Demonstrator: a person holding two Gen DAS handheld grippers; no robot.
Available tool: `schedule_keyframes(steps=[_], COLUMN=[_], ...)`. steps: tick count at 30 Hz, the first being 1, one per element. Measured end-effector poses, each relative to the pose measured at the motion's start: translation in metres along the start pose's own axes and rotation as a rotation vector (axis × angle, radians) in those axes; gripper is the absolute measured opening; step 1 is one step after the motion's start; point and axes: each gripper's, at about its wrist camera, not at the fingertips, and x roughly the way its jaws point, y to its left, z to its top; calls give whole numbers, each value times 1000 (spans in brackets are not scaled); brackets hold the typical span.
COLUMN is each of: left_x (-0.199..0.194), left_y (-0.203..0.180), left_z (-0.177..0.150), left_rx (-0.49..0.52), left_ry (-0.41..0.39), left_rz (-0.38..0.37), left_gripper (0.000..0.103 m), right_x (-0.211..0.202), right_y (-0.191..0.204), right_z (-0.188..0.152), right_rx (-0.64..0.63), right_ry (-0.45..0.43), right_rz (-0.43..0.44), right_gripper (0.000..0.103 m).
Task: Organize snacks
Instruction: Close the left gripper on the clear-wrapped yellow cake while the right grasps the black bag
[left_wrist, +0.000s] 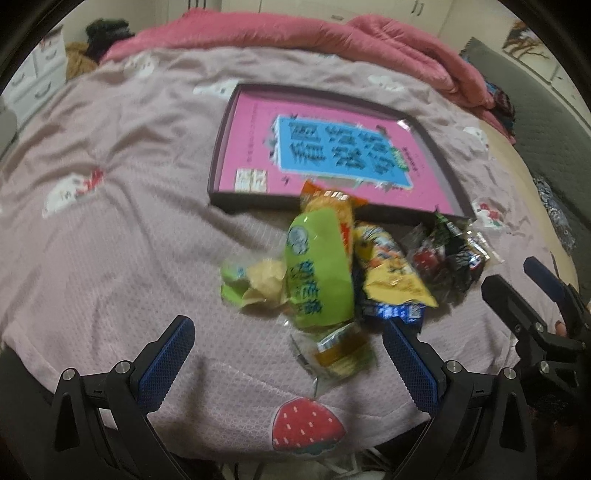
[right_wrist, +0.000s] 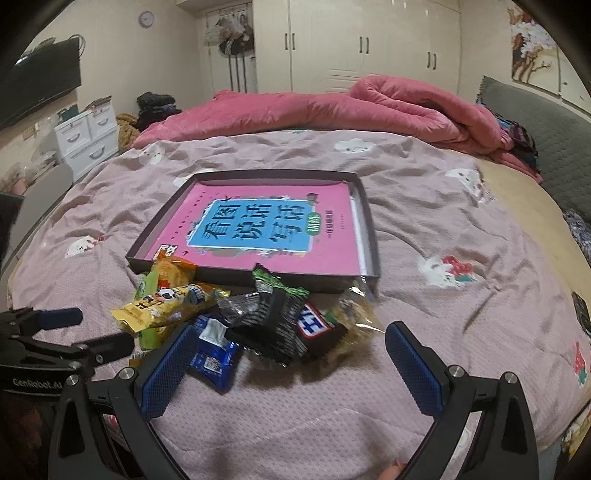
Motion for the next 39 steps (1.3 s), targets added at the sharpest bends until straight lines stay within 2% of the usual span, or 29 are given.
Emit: schedule_keyframes(steps=[9, 16, 22, 32, 36, 39], left_x=[21, 37, 42, 49, 46, 43], left_y=[3, 3, -3, -7, -4, -4], left_z=[0, -5, -9, -12, -12, -12], left_rx=[-25, -52, -46, -35, -51, -41], left_ry=[58, 130, 140, 158, 143, 133], left_rz=[-13, -24, -23, -51, -70, -89], left_gripper=[101, 101, 101, 101, 94, 81], right_x=[15, 23, 28, 34, 39, 44], right_y=[6, 5, 6, 6, 8, 10], right_z=[4, 4, 3, 6, 9, 11], right_rx=[-16, -7, -10, -18, -33, -47], right_ry=[22, 46, 57, 60, 67, 74], right_rz=[17, 27, 24, 16, 21, 17], right_gripper=[83, 82, 81, 70, 55, 45])
